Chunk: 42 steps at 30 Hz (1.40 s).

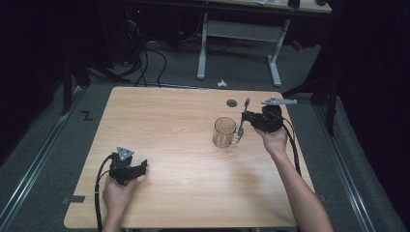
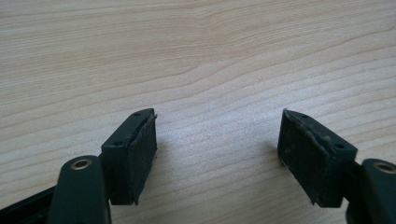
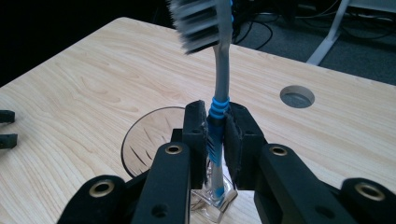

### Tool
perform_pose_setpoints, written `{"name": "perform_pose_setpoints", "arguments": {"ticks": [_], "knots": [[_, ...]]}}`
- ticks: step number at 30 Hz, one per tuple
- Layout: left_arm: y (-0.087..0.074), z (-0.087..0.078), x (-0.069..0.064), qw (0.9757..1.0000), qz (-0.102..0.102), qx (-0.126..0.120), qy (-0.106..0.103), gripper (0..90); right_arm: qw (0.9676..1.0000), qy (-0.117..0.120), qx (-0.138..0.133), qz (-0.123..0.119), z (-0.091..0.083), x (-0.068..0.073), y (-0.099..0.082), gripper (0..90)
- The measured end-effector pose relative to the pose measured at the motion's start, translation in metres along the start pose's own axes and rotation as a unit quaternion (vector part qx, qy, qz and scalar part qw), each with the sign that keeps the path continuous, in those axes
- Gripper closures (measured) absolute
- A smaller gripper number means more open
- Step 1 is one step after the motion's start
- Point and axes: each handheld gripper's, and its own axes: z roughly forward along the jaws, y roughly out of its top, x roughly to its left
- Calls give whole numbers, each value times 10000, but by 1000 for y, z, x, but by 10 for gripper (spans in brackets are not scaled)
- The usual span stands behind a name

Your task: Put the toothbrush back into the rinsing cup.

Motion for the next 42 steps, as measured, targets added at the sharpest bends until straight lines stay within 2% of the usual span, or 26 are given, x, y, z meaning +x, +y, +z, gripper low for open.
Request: {"name": "perform_pose_setpoints", "arguments": {"ticks": [14,23,42], "knots": [[0,0,0,10000,1,1,1,288,9999,3,56,110,3,-3,-10,795],[0,0,0,10000,2,1,0,287,9999,-39,139,-6,7,0,-12,795],[0,0,0,10000,2,1,1,288,9994,-50,328,35,21,-1,-23,795]]}}
